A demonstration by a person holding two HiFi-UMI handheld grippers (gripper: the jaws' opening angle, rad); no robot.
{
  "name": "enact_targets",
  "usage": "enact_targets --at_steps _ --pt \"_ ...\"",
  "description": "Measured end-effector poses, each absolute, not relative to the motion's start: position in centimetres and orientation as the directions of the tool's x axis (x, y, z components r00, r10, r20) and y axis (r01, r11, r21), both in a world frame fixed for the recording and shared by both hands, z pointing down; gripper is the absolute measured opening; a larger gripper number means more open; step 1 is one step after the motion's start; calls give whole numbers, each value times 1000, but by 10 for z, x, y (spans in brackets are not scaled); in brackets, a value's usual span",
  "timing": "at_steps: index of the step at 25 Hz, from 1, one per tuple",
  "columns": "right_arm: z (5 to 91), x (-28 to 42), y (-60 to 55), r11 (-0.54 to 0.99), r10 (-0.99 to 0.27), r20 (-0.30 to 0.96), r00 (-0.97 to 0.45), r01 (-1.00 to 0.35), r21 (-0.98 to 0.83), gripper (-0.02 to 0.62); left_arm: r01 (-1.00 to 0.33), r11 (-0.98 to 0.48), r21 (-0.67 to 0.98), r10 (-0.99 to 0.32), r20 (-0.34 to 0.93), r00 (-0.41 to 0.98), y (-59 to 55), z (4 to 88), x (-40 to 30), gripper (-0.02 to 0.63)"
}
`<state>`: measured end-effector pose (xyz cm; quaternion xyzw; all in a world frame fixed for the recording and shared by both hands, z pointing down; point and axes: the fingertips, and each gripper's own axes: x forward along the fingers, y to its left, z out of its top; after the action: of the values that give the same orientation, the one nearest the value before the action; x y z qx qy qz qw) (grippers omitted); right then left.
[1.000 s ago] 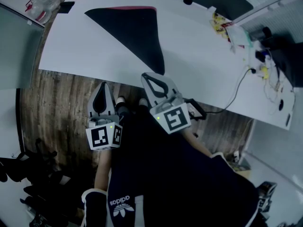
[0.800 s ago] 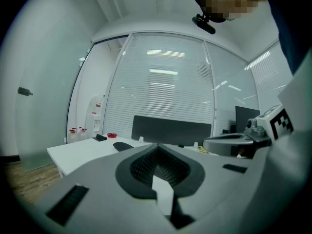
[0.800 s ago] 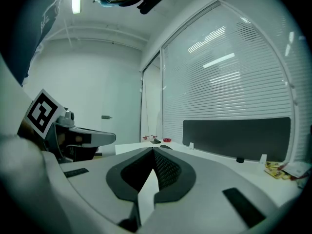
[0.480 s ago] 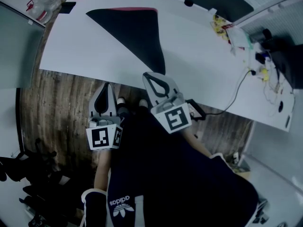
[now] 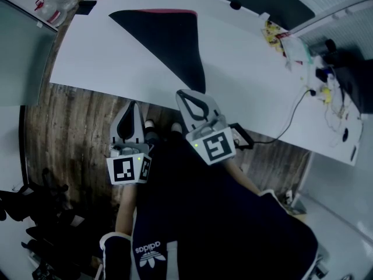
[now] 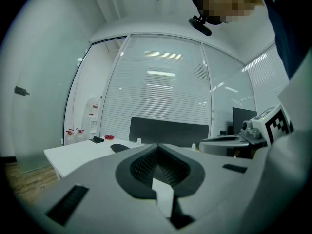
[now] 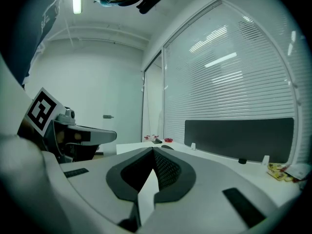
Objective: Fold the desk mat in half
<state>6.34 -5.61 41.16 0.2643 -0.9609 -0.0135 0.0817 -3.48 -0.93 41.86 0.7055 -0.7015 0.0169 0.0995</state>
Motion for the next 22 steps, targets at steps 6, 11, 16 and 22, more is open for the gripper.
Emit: enact_targets --at_steps 6,11,16,22 --pt "411 61 -55 863 -505 144 -851 -501 66 2 -993 9 121 -987 163 11 -9 419 -37 3" --pt "416 60 -53 865 -502 185 -845 -493 95 2 -992 13 124 -987 163 7 -8 419 -39 3" --pt "414 58 -52 865 -501 173 -848 -496 76 2 -992 8 124 -987 162 12 -8 420 -39 3" --pt "414 57 -50 865 -501 166 -849 -497 68 2 -992 8 126 -987 163 13 -6 420 -41 3"
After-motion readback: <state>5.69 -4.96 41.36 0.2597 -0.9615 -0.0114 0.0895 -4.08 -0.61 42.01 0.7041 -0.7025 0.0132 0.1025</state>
